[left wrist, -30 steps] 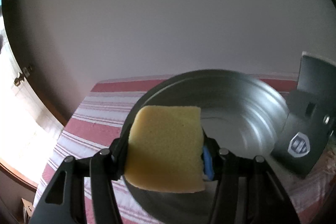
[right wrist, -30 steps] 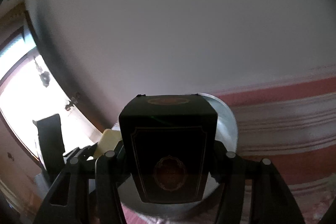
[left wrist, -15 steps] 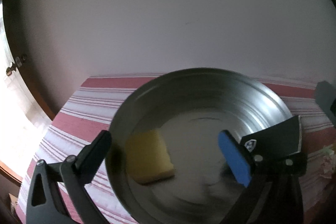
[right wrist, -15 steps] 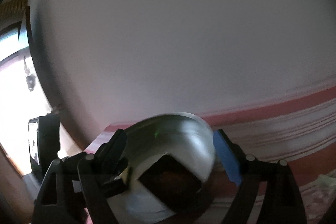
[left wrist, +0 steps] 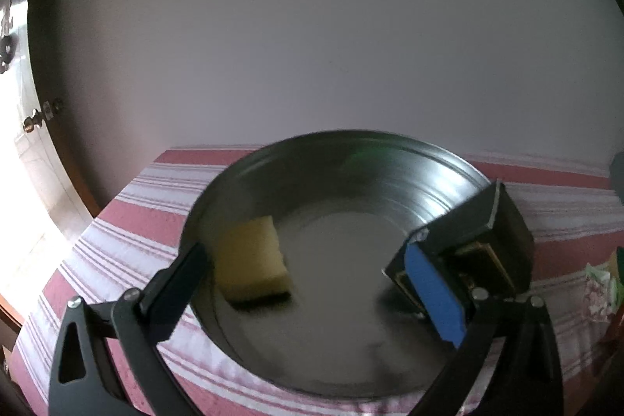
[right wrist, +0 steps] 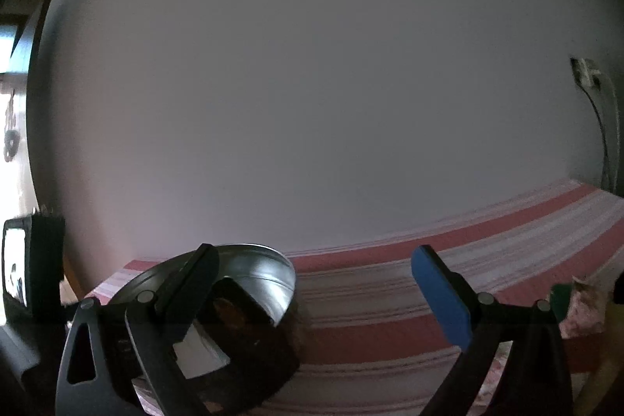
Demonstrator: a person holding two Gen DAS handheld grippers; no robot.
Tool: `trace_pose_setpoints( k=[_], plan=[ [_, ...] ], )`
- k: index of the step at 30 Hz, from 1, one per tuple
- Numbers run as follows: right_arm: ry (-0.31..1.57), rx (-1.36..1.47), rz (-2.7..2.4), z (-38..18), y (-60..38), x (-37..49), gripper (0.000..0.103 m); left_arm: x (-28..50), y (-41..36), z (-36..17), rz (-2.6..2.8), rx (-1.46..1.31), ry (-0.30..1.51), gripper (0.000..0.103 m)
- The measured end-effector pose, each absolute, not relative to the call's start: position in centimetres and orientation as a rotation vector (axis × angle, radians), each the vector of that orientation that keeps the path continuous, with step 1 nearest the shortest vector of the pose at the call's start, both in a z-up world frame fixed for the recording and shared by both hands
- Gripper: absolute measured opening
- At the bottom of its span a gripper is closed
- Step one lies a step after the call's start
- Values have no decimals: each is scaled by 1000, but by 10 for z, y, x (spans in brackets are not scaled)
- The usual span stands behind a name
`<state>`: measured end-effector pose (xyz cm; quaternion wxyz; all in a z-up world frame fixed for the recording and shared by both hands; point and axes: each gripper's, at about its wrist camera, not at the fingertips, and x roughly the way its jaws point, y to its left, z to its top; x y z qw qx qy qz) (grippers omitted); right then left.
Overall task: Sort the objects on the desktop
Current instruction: 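Lower the black box into the tin and open the right tool, then grasp another yellow sponge from the pile with the right tool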
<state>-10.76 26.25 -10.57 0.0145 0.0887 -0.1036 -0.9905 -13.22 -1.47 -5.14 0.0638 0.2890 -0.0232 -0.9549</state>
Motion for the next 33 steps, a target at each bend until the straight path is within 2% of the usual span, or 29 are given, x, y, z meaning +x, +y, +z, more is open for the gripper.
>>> trace_pose_setpoints(
  k=[13, 24, 29, 33],
  plan=[
    [-242, 298, -3176, -111, 265, -92, 100, -92, 27, -56, -2946, 777, -221, 103],
    [-305, 255, -3236, -101, 313, -33, 100, -58, 56, -51, -3044, 784, -222, 103],
    [-249, 265, -3276, -105, 335, -9, 100, -44, 78, -54, -3101, 850, -251, 103],
    [-212, 381, -3324, -109, 366, 20, 100, -27, 92, -53, -3173, 901, -225, 103]
  ],
)
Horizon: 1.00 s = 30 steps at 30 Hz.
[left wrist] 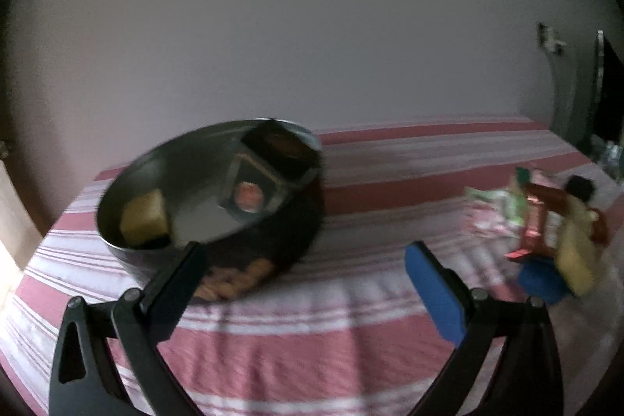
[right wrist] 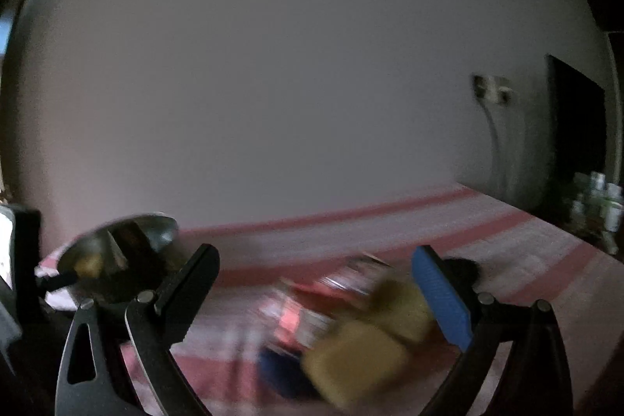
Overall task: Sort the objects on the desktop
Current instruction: 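Grasp another yellow sponge from the pile with the right tool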
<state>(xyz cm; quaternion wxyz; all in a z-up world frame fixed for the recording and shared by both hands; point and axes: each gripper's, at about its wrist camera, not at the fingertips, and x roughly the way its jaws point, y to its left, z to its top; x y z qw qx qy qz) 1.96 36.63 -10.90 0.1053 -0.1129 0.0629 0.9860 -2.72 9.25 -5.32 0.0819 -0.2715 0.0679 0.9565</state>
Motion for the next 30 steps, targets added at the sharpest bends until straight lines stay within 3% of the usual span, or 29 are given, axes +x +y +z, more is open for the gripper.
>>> trace_pose_setpoints(
  k=[6, 13, 23, 26, 28, 29, 30],
  plan=[
    [300, -530, 2828, -132, 415, 49, 100, -4, 128, -55, 2718, -847, 217, 103],
    [335, -743, 2926, -153, 418, 40, 100, 23, 165, -66, 2574, -857, 379, 103],
    [160, -1184, 2920, -170, 400, -37, 100, 25, 161, -62, 2539, -919, 364, 103],
    [196, -1285, 2894, -181, 403, -54, 100, 20, 159, -65, 2553, -944, 356, 103],
    [258, -1302, 2905, -183, 408, -55, 90, 17, 161, -67, 2550, -960, 356, 103],
    [260, -1297, 2908, -182, 409, -52, 76, 16, 162, -68, 2539, -969, 352, 103],
    [251, -1297, 2913, -182, 409, -48, 76, 14, 164, -69, 2515, -983, 340, 103]
  ],
)
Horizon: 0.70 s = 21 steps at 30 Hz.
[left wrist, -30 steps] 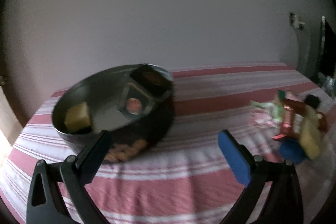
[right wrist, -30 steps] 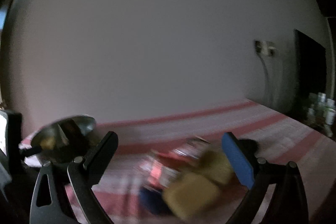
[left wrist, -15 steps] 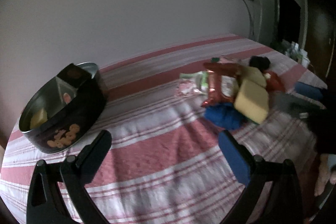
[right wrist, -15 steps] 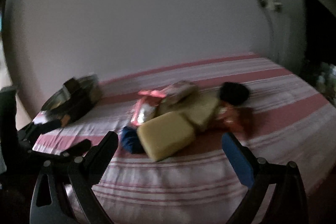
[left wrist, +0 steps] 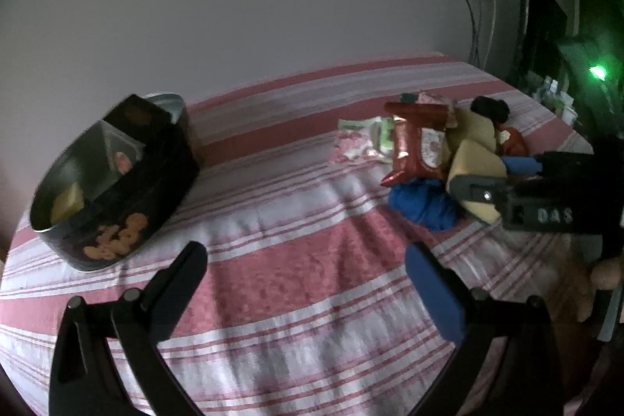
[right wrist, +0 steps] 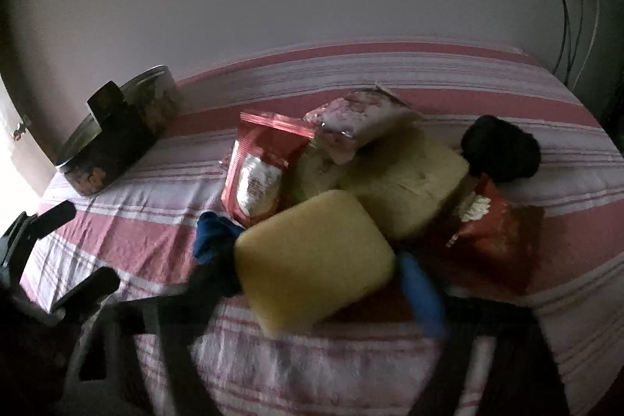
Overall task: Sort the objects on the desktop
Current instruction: 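Grasp another yellow sponge from the pile with the right tool, then grasp the blue cloth with the left tool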
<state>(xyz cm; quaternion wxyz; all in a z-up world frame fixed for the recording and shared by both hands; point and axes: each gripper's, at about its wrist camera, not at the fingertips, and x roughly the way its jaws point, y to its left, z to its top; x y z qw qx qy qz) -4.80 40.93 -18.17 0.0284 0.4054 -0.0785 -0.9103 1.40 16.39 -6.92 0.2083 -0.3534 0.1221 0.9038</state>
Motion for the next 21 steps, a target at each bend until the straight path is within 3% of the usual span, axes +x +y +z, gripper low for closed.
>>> trace_pose_setpoints(
  k=[6, 12, 15, 18, 21],
  plan=[
    [-255, 1192, -2816, -181, 415, -16, 73, 5, 183, -74, 2432, -1055, 281, 102],
    [-491, 947, -2893, -163, 442, 26, 73, -16, 216, -77, 2344, -1176, 211, 88],
    [-499, 872, -2950, -154, 450, 43, 74, -22, 236, -82, 2337, -1203, 233, 82],
    [-491, 837, -2985, -149, 456, 54, 74, -26, 255, -88, 2310, -1243, 252, 69],
    [-506, 841, -2974, -148, 457, 58, 74, -28, 270, -96, 2304, -1278, 286, 69]
  ],
)
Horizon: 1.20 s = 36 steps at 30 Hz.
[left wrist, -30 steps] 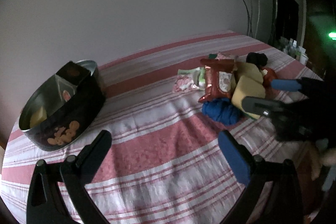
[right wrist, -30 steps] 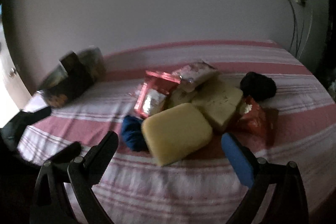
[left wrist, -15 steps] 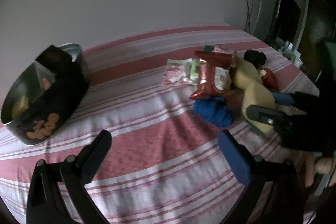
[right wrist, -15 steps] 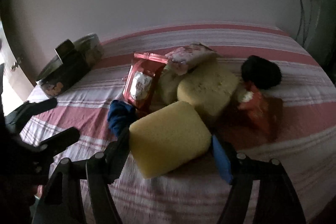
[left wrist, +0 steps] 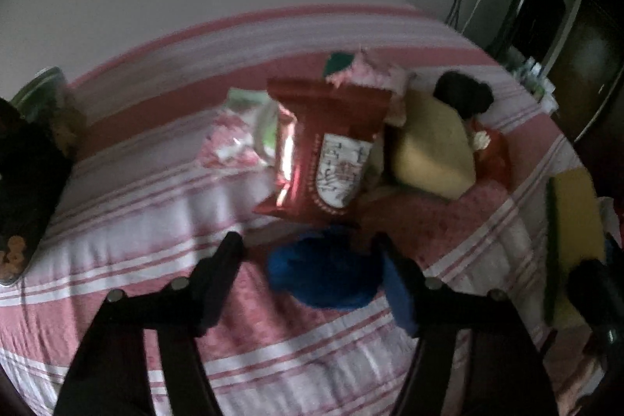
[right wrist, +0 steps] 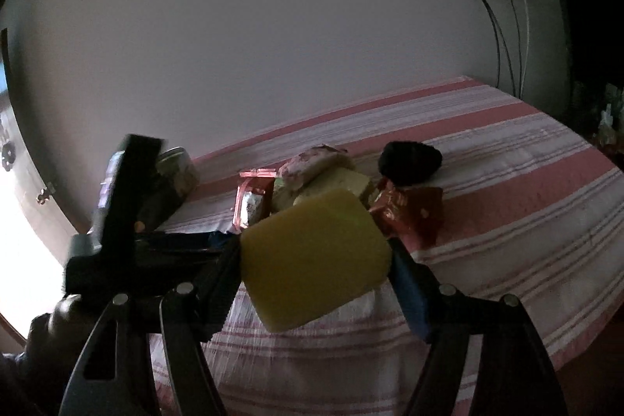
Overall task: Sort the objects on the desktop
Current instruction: 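Grasp the blue cloth with the left tool, then drop the blue cloth into the tin with the left tool while the right tool drops the sponge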
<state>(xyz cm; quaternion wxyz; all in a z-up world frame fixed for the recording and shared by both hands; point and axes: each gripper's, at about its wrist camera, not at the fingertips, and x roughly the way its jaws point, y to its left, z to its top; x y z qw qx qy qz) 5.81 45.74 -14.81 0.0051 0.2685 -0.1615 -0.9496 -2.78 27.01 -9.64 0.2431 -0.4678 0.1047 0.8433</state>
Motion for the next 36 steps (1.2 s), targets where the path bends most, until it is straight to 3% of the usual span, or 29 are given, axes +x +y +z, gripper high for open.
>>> trace_pose_setpoints(
  k=[2, 3, 4, 9, 22, 36],
  plan=[
    [-503, 844, -2972, -149, 458, 60, 74, -28, 275, -98, 2343, -1257, 310, 62],
    [-502, 844, -2974, -149, 458, 62, 74, -28, 274, -97, 2355, -1245, 298, 54],
    [-501, 844, -2975, -150, 457, 62, 74, -28, 272, -96, 2360, -1236, 298, 38],
    [-532, 839, -2985, -153, 461, 61, 74, -29, 260, -93, 2288, -1233, 233, 19],
    [-472, 770, -3009, -136, 435, 53, 74, -14, 192, -51, 2406, -1040, 171, 18],
    [-249, 654, -2789, -95, 317, -18, 74, -38, 60, -25, 2708, -990, 49, 19]
  ],
)
